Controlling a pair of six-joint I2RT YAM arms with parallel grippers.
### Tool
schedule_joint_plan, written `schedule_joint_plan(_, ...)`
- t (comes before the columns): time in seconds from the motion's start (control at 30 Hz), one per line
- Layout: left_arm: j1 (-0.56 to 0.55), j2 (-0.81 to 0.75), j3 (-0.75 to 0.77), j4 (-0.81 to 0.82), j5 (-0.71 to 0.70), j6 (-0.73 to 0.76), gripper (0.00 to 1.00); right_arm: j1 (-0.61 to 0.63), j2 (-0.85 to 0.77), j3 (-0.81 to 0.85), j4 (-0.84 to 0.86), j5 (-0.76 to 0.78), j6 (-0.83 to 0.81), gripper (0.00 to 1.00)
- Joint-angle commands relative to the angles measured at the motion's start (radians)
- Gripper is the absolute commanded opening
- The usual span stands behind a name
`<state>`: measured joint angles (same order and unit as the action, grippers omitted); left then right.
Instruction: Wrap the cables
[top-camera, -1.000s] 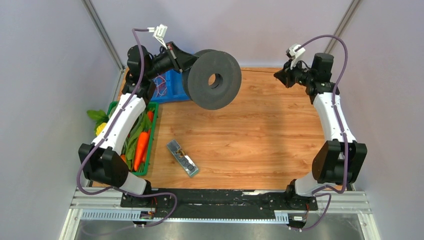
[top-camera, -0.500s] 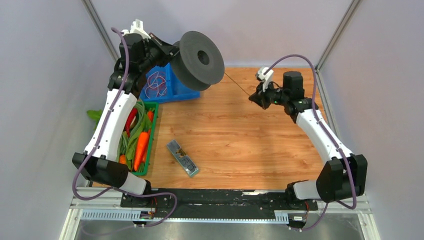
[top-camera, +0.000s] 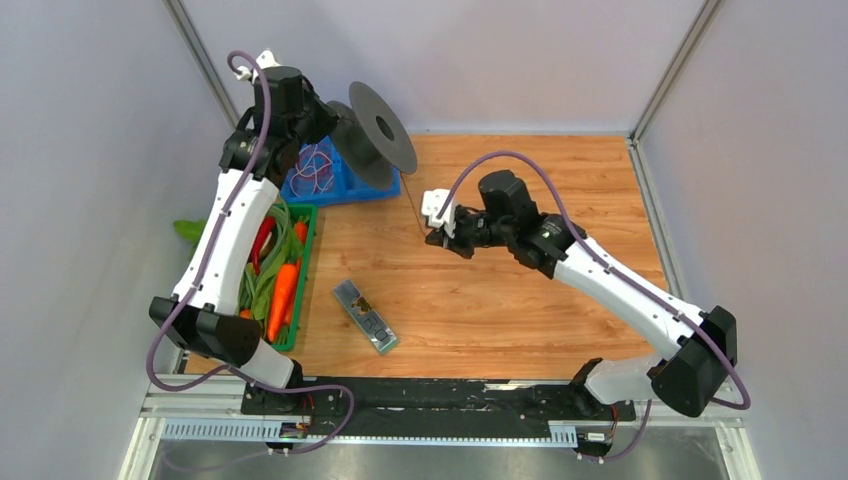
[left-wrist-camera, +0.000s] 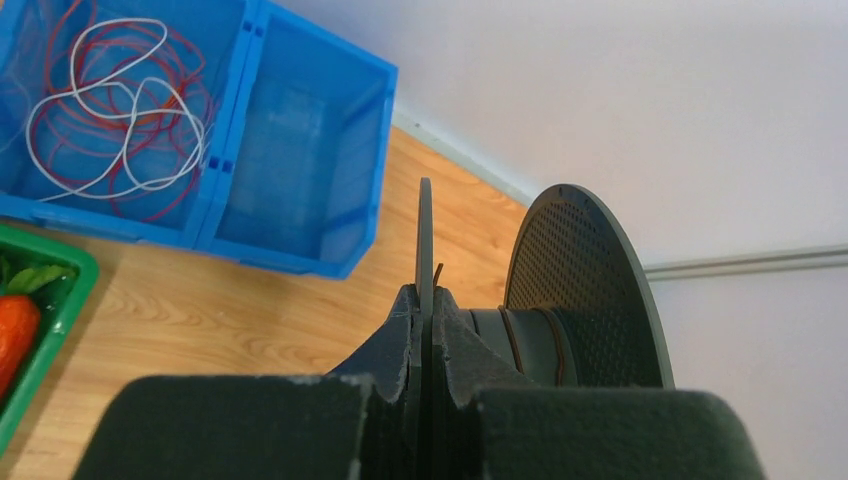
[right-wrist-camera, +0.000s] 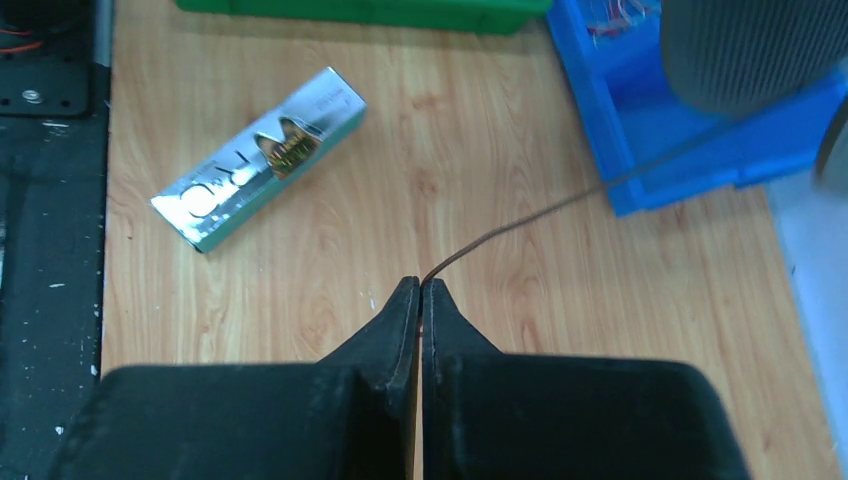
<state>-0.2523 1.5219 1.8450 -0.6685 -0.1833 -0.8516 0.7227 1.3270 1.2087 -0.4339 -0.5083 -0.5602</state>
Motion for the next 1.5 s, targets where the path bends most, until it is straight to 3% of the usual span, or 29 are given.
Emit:
schedule_joint_plan(0.0,-0.03,-0.003,0.039,0.075,-0.091,0.045,0.0,0.101,0.001,0.112,-0.081,0.028,-0.109,0.0)
schedule_joint_plan(0.2,-0.126,0.024,0.02,0.032,-0.143,0.173,0.0,0.132,0.047,0.276,-0.137,0.034,-0.194,0.0)
schedule_joint_plan(0.43,-0.211,0.029,-0.041,0.02,-0.104,0.275,0.0,0.113,0.075,0.4,-0.146,0.097,-0.294,0.0)
schedule_joint_plan(0.8,-0.261,-0.088,-0.288,0.283,0.177,0.471,0.0,-0.02,0.123,0.495,-0.129,0.105,-0.303,0.0)
schedule_joint_plan(1.3,-0.324,-0.265,-0.57,0.494,0.508,0.945,0.0,-0.098,0.127,0.534,-0.216,0.033,-0.359,0.0)
schedule_joint_plan(1.47,-0.324,-0.334,-0.641,0.514,0.672,1.112,0.0,-0.175,0.123,0.54,-0.319,-0.077,-0.362,0.0)
